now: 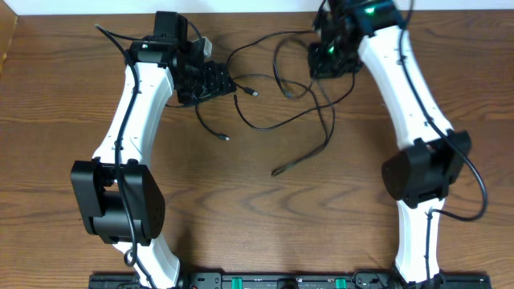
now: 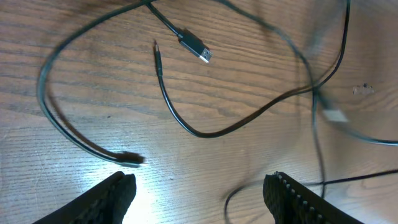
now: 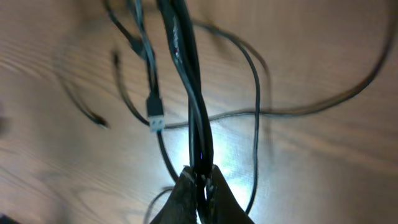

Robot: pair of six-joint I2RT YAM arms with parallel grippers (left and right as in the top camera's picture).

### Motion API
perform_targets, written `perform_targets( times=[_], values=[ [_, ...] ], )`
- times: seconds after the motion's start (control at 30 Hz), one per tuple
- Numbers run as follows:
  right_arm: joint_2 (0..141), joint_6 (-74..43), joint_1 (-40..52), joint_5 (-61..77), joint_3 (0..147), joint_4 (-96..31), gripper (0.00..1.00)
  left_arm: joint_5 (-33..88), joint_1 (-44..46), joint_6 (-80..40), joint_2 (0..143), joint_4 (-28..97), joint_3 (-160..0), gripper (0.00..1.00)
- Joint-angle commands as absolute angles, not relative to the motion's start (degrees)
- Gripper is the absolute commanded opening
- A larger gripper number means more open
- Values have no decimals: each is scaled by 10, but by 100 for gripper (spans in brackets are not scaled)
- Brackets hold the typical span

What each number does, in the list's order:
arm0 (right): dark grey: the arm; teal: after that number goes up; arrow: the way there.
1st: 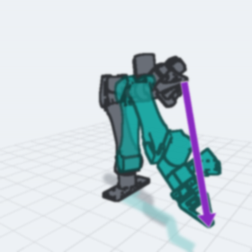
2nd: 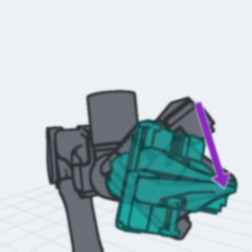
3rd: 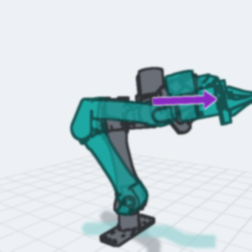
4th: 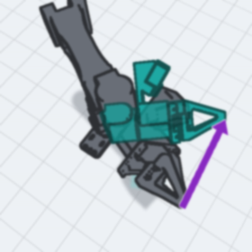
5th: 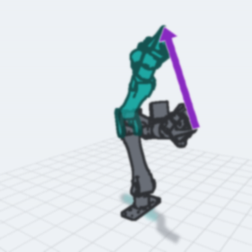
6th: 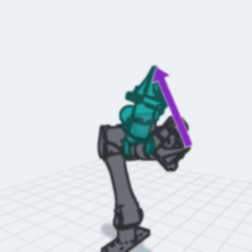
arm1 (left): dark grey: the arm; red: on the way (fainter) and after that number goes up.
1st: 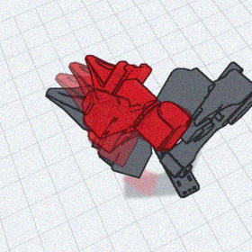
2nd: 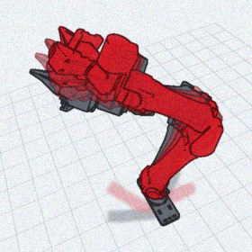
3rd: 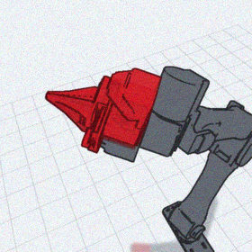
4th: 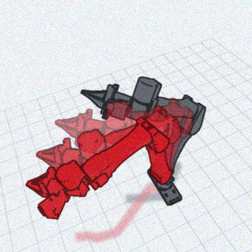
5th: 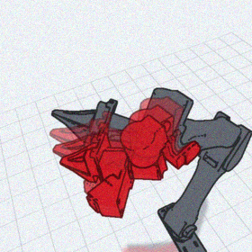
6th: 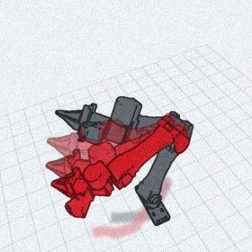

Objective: Untangle cables

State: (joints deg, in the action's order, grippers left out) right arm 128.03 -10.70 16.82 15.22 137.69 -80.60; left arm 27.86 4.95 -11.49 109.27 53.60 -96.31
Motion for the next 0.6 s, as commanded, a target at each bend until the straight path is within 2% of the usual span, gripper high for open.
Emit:
perform_targets(
  times=[0.0,0.27,0.4,0.57],
  values=[
    [1232,-85,130,160,1445,-806,1,269,46,-101,1082,538,-964,71],
    [1221,-86,86,161,1467,-860,1,269,46,-101,1082,537,-964,71],
    [1222,-91,91,130,1421,-912,1,269,46,-101,1082,537,-964,71],
    [1222,-74,92,130,1327,-894,1,262,46,-101,1082,537,-964,71]
  ],
)
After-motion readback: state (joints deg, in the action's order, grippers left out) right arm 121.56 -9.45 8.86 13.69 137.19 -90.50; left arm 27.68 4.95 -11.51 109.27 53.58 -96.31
